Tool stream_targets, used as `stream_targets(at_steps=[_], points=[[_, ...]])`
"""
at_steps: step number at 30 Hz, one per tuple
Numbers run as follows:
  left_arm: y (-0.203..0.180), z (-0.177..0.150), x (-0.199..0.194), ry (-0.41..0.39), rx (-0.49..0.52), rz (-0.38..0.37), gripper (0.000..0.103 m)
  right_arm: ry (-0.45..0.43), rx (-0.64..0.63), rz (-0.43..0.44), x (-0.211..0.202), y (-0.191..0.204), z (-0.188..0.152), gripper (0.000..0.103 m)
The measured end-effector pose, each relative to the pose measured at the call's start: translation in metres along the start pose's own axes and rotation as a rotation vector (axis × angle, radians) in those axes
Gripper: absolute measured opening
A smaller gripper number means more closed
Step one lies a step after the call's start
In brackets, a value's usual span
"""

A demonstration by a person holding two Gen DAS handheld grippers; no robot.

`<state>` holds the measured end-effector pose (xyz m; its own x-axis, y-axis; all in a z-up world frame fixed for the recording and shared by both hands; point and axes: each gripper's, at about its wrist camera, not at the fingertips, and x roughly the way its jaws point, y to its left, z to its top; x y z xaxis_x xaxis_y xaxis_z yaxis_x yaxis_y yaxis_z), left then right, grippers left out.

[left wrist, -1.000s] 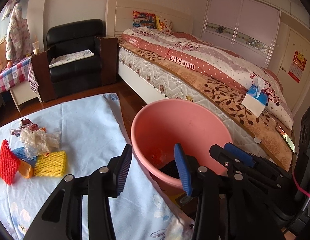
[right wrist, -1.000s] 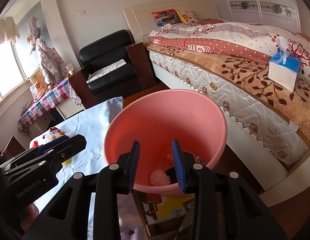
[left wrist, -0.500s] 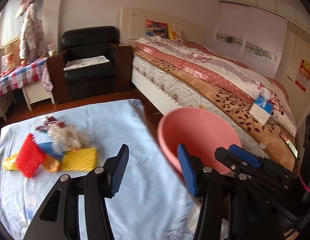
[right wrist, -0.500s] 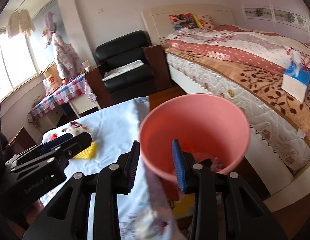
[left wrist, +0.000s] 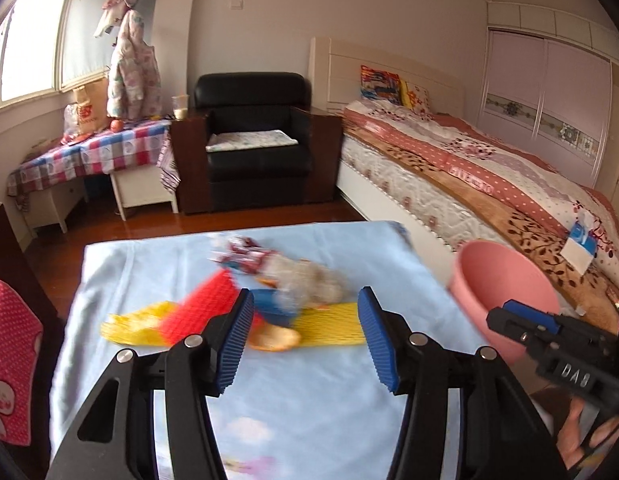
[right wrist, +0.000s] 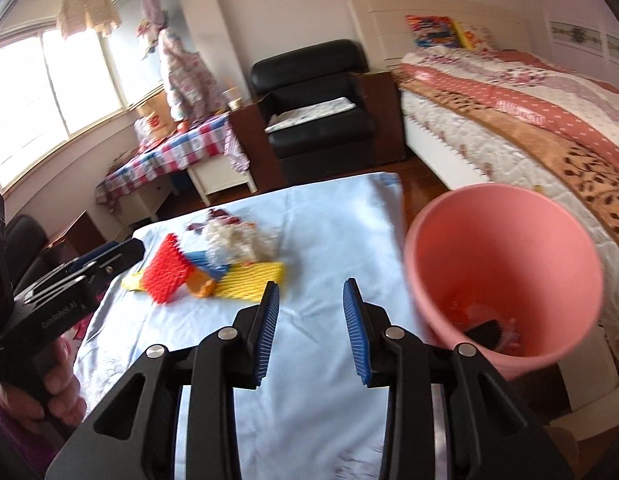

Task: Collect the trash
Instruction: 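Move both tools back over the table toward the foam nets, then grasp the red foam net with the left gripper and lift it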

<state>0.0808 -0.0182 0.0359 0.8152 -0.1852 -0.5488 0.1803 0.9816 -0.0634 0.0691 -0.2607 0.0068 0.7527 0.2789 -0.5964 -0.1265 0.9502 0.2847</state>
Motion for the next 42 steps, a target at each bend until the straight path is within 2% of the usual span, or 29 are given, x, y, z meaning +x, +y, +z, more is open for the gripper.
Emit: stream_targets(at_steps=[6,10,12,13,19,25,26,28,29,30,32,38,42], points=[[0.067,0.001,-0.001,-0.008,-0.004,0.076,0.054,0.045,-0.009,0.090,0.036,0.034,0.016,0.034],[0.099,-0.004,0.006,0.027,0.008,0.078,0.054,0.069,-0.037,0.119,0.060,0.051,0.024,0.036],[0.106,-0.005,0.013,0.050,0.008,0.051,0.055,0.079,-0.045,0.128,0.072,0.056,0.027,0.044],[0.107,-0.005,0.020,0.064,0.005,0.036,0.055,0.084,-0.048,0.131,0.077,0.058,0.028,0.045],[0.098,-0.006,0.059,0.121,0.031,-0.004,0.055,0.114,-0.058,0.119,0.099,0.052,0.034,0.046],[0.093,-0.011,0.092,0.174,0.065,-0.014,0.055,0.125,-0.083,0.143,0.115,0.053,0.040,0.046],[0.092,-0.014,0.096,0.184,0.072,-0.008,0.054,0.126,-0.085,0.145,0.118,0.055,0.040,0.046],[0.091,-0.018,0.103,0.209,0.079,-0.008,0.035,0.132,-0.089,0.149,0.124,0.057,0.041,0.046],[0.091,-0.020,0.106,0.219,0.082,-0.008,0.031,0.138,-0.096,0.153,0.129,0.059,0.041,0.046],[0.092,-0.023,0.107,0.223,0.085,-0.008,0.020,0.142,-0.104,0.158,0.132,0.060,0.041,0.046],[0.093,-0.027,0.108,0.233,0.083,-0.009,0.012,0.143,-0.131,0.162,0.137,0.063,0.043,0.046],[0.104,-0.028,0.085,0.213,-0.002,-0.061,0.010,0.141,-0.161,0.188,0.151,0.063,0.058,0.046],[0.107,-0.030,0.072,0.199,-0.035,-0.060,0.010,0.189,-0.086,0.271,0.176,0.049,0.073,0.046]])
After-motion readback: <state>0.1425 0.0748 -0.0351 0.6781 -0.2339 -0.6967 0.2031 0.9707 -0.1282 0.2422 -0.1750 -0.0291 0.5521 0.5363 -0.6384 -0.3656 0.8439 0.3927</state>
